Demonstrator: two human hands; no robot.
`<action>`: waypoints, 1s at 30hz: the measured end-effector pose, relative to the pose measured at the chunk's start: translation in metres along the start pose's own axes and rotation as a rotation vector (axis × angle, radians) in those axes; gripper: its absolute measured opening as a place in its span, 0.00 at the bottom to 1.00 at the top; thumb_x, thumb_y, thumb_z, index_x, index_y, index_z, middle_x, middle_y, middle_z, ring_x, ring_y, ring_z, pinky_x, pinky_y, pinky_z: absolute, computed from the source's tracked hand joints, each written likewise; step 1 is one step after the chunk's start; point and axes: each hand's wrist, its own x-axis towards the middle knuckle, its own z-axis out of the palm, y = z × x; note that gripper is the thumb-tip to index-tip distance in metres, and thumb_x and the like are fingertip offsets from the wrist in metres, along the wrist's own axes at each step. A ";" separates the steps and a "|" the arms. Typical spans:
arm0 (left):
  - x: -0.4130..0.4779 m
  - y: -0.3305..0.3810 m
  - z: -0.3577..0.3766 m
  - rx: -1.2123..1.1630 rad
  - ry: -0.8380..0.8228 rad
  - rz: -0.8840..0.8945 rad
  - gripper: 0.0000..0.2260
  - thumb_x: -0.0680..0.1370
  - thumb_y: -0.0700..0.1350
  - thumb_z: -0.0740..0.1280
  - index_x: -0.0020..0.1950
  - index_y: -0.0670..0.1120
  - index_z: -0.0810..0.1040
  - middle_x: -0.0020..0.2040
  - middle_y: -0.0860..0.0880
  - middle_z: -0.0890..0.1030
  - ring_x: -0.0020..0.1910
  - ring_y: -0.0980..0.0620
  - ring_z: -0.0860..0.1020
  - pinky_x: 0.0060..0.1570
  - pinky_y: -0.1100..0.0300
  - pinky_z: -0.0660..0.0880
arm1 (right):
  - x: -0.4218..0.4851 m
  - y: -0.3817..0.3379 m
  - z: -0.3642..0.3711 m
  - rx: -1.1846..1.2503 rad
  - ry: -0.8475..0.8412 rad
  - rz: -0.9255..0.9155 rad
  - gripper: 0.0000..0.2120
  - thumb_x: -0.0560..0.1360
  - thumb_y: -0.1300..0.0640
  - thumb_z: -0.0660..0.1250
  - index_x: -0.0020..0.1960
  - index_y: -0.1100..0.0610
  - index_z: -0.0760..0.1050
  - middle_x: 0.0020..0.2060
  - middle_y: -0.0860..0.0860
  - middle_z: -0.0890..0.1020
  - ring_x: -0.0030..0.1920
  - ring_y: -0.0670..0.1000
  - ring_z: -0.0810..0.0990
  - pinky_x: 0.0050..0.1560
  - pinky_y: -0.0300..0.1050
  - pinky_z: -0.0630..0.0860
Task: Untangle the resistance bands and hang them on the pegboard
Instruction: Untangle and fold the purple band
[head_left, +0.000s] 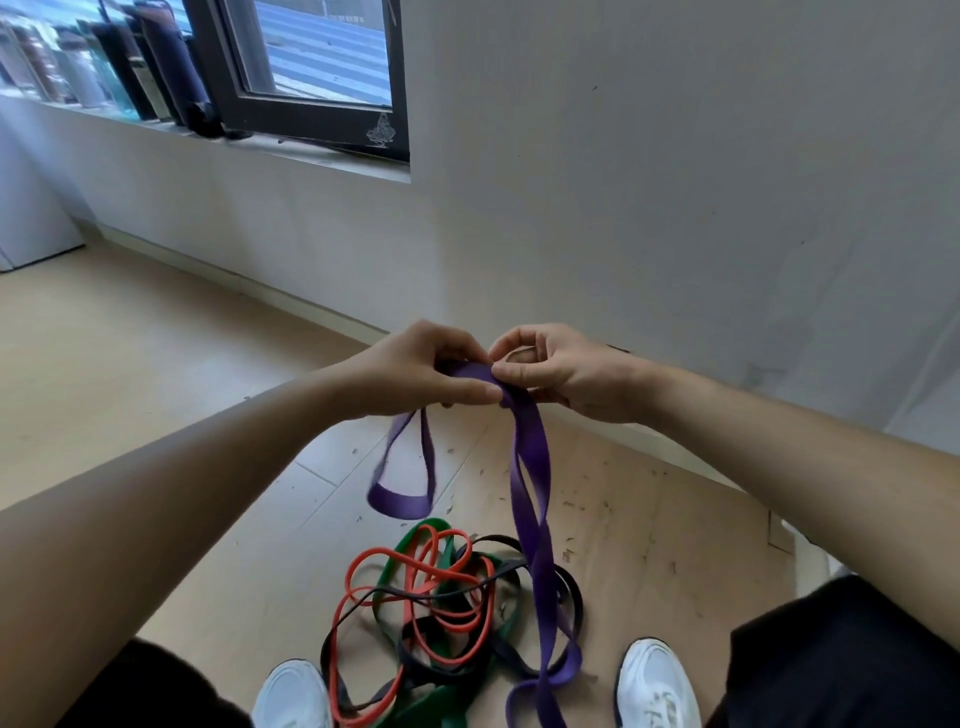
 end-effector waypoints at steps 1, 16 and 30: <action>0.001 0.001 -0.002 -0.018 0.010 -0.004 0.14 0.74 0.50 0.75 0.56 0.44 0.83 0.43 0.47 0.84 0.38 0.55 0.81 0.40 0.63 0.77 | -0.001 -0.001 -0.003 -0.028 -0.019 0.001 0.11 0.80 0.60 0.67 0.61 0.59 0.74 0.50 0.56 0.85 0.50 0.54 0.84 0.56 0.49 0.80; 0.006 0.012 -0.009 -0.199 0.412 -0.016 0.09 0.76 0.50 0.74 0.50 0.45 0.85 0.35 0.52 0.79 0.31 0.61 0.72 0.34 0.68 0.69 | -0.004 0.006 -0.007 -0.556 0.052 0.020 0.14 0.74 0.57 0.76 0.51 0.65 0.76 0.40 0.58 0.79 0.39 0.54 0.81 0.48 0.53 0.82; -0.009 -0.021 -0.035 -0.157 0.005 -0.185 0.20 0.73 0.57 0.74 0.52 0.41 0.82 0.38 0.48 0.79 0.38 0.52 0.77 0.42 0.61 0.75 | -0.035 -0.049 -0.027 -0.392 0.241 -0.260 0.15 0.71 0.63 0.78 0.56 0.62 0.82 0.46 0.54 0.87 0.41 0.45 0.85 0.44 0.36 0.79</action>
